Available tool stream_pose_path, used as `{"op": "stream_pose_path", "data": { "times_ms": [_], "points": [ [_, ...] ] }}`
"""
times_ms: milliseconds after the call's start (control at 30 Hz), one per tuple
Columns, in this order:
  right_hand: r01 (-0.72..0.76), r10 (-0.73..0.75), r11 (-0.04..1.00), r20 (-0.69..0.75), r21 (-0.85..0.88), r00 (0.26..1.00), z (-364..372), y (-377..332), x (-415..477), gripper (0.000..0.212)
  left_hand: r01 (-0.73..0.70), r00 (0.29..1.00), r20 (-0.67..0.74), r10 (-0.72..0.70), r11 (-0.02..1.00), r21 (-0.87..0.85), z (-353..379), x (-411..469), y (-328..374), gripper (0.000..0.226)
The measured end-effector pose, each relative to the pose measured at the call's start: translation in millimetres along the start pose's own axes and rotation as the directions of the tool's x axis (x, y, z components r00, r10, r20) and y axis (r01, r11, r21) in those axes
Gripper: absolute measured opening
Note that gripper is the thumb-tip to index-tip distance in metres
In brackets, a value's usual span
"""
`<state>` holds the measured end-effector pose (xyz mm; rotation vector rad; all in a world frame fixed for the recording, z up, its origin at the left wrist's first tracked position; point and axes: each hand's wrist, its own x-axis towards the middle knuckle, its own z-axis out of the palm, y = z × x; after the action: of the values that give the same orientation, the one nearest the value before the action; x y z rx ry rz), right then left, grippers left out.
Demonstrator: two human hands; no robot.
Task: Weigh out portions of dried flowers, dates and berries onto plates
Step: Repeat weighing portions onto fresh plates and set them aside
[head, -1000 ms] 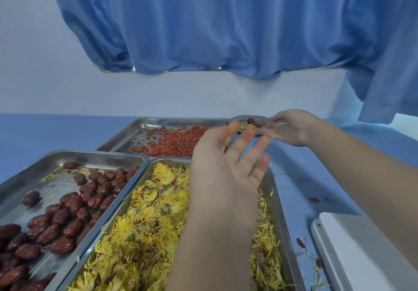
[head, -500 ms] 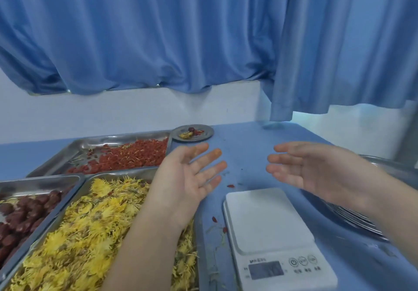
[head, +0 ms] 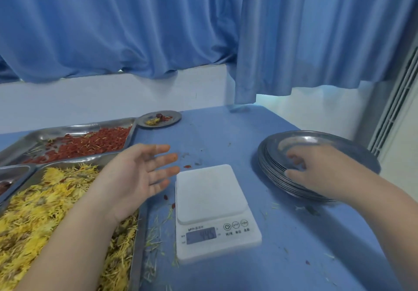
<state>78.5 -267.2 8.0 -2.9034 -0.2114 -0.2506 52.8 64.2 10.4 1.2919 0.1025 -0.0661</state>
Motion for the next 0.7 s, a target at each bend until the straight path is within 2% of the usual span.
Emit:
{"op": "stream_pose_path", "data": {
  "times_ms": [67,200,333,433,500,567,633,700],
  "points": [
    [-0.015,0.016,0.999,0.02,-0.052,1.0,2.6,-1.7,-1.5,0.008,-0.002,1.0,-0.008,0.002,1.0,0.022,-1.1,1.2,-1.0,0.024],
    [-0.031,0.03,0.998,-0.023,-0.062,0.999,7.0,-7.6,-1.7,0.01,-0.003,1.0,-0.004,0.004,0.999,0.046,-1.9,2.2,-2.5,0.022],
    [-0.009,0.001,0.997,-0.116,-0.073,0.993,9.0,-11.5,-2.8,0.013,-0.006,1.0,-0.008,0.007,0.998,0.062,-2.7,2.1,-2.8,0.022],
    [0.012,-0.049,0.988,-0.244,-0.152,0.969,8.3,-12.6,-2.9,0.019,-0.012,1.0,-0.01,0.013,0.998,0.062,-3.5,1.6,-3.0,0.022],
    [0.096,-0.173,0.974,-0.405,-0.203,0.898,7.3,-14.7,-2.2,0.024,-0.015,1.0,-0.017,0.016,0.998,0.062,-3.6,1.2,-3.1,0.021],
    [0.224,-0.3,0.953,-0.55,-0.203,0.78,7.3,-20.3,-4.8,0.031,-0.02,0.999,-0.029,0.022,0.998,0.061,-3.8,0.8,-2.8,0.021],
    [0.349,-0.386,0.918,-0.638,-0.19,0.666,11.0,-28.1,-8.1,0.035,-0.029,0.998,-0.052,0.032,0.998,0.056,-4.1,0.4,-2.2,0.021],
    [0.438,-0.448,0.877,-0.671,-0.199,0.591,16.0,-38.6,-11.8,0.036,-0.041,0.995,-0.086,0.044,0.998,0.038,-4.1,-0.3,-1.4,0.02]
  ]
}}
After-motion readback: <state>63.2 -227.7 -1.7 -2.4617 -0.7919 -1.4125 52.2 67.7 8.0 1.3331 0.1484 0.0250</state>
